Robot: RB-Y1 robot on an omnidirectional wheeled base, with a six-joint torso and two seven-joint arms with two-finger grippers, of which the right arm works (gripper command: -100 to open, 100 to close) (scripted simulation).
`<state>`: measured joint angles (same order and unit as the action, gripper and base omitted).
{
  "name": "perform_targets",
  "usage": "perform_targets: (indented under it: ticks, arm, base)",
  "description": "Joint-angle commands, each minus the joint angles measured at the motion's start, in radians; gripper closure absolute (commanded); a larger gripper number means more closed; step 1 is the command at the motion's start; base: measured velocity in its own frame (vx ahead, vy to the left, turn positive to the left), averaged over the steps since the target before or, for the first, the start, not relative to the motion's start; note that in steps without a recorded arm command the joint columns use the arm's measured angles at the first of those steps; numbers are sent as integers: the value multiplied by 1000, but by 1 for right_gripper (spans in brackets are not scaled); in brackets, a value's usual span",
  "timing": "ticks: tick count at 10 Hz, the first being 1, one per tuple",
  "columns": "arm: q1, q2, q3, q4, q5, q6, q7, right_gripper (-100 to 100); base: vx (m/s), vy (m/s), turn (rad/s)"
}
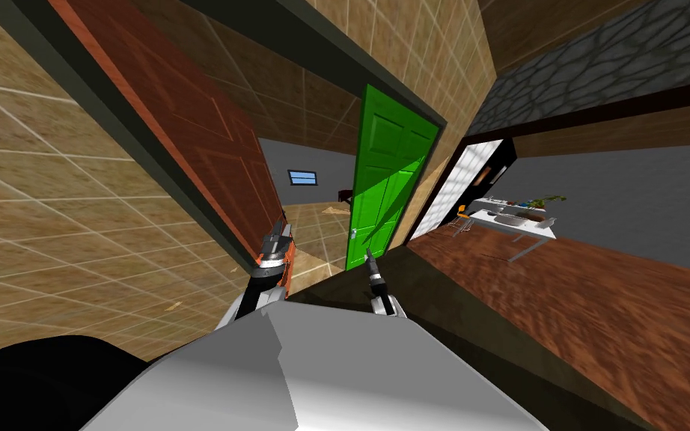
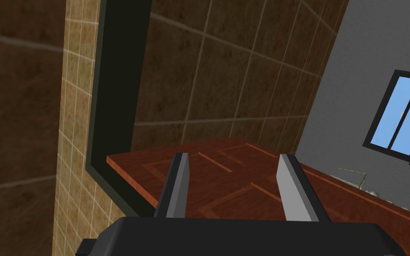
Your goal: Push the door open
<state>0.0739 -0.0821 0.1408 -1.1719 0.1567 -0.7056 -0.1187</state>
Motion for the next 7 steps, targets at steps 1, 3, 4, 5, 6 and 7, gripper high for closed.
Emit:
perform_targets:
  ticks: [1, 3, 4, 5, 6, 7]
  arm:
    - [-13, 7, 7, 44, 3, -6, 3, -100]
    - [-29, 16, 14, 93, 5, -13, 5, -100]
    - [-40, 22, 18, 125, 7, -17, 6, -100]
    - [-45, 25, 20, 141, 8, -19, 7, -100]
    - [-50, 28, 22, 157, 8, -21, 7, -100]
    - [-55, 31, 24, 173, 9, -23, 8, -100]
  base:
    - [117, -81, 87]
    - [115, -95, 92]
    - [122, -129, 124]
    - [118, -112, 77]
    - [95, -78, 43]
    - [73, -65, 55]
